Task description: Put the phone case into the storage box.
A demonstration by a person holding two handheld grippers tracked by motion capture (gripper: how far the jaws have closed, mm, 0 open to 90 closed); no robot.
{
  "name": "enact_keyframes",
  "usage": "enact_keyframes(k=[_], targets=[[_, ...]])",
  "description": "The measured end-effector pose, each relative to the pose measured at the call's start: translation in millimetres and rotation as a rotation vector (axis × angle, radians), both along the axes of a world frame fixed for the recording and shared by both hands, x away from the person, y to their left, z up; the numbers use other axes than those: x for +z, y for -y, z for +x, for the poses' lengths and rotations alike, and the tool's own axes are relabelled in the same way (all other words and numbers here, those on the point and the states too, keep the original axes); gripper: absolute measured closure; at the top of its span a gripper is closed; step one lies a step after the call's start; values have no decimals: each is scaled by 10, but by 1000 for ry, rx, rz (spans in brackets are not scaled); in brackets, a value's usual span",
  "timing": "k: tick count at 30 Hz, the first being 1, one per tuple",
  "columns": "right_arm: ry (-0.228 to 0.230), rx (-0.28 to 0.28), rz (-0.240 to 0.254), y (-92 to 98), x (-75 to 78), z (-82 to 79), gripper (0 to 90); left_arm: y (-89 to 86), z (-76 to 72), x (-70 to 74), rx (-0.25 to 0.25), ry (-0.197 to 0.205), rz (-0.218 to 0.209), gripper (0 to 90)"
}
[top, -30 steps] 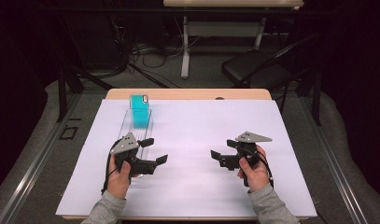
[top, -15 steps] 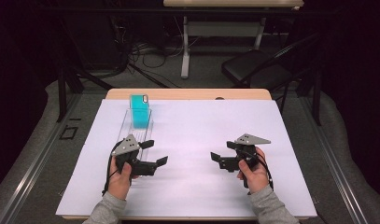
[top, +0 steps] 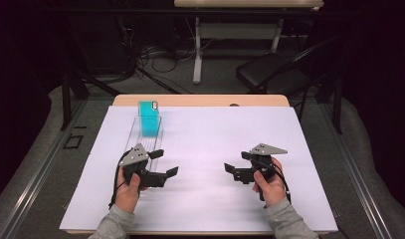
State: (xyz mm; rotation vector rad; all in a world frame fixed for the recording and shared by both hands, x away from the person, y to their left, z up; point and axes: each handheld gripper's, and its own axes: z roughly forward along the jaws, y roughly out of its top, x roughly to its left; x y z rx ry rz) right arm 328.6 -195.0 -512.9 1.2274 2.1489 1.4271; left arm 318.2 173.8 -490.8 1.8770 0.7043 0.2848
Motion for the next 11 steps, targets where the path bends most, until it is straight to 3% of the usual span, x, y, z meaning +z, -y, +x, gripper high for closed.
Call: enact_keyframes(k=[11], targets=[[1,-1,6,5,5,0,162,2,2,3,0,-2,-9,159]])
